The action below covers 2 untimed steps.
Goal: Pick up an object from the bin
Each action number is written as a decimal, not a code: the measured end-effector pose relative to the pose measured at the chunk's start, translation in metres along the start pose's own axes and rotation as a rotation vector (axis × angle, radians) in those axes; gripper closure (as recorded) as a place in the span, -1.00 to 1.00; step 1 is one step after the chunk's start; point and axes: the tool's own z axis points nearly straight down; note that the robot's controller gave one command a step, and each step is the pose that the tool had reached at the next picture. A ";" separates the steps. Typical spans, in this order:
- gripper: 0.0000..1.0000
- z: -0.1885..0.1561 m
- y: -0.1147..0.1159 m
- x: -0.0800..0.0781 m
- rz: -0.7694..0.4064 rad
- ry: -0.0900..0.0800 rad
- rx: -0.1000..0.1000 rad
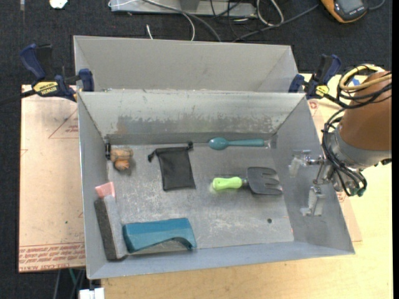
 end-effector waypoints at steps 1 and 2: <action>-1.00 0.052 0.024 -0.020 -0.102 -0.003 0.000; -1.00 0.088 0.030 -0.049 -0.283 -0.008 0.003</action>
Offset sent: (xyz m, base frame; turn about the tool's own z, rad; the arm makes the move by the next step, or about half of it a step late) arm 0.0521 0.0295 -0.0916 -0.2882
